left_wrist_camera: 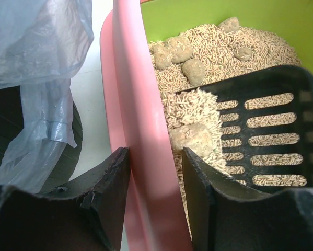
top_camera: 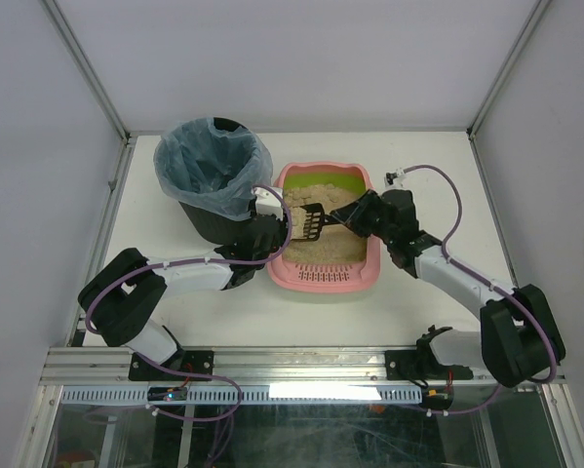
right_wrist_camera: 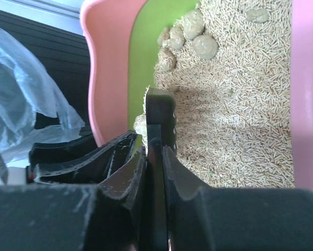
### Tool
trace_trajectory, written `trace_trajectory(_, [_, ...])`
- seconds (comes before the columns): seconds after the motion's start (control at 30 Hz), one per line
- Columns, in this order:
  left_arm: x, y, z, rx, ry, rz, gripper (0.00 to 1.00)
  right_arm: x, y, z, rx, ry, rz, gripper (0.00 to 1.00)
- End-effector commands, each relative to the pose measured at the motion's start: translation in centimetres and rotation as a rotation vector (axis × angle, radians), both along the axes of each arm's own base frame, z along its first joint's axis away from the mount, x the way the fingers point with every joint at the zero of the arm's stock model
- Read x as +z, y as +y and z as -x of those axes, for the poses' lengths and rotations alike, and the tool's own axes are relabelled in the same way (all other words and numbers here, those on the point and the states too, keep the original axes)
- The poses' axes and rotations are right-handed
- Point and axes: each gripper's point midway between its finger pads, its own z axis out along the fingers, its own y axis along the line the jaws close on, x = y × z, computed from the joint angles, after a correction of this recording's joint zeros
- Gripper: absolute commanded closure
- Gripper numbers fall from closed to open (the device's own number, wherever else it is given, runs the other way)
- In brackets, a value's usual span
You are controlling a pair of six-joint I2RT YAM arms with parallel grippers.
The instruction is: Clean the litter box
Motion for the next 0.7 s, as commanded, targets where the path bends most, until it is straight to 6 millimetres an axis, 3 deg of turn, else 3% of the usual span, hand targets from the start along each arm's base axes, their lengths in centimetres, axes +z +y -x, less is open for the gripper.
trace_trajectory(0.0, [2.1, -4.0, 1.2, -0.136, -0.015, 0.107, 0.57, 4.6, -0.9, -0.9, -0.059, -0.127, -0.07, 1.0])
trace_trajectory(0.4, [2.1, -4.1, 1.2, -0.137, -0.016, 0.108, 0.57, 4.4, -5.7, 0.5, -0.208, -0.137, -0.055, 1.0])
trace_trajectory(0.67, [2.1, -4.1, 1.1, -0.137, -0.015, 0.108, 0.57, 6.6, -7.5, 2.2, -0.241, -0.218, -0.206, 1.0])
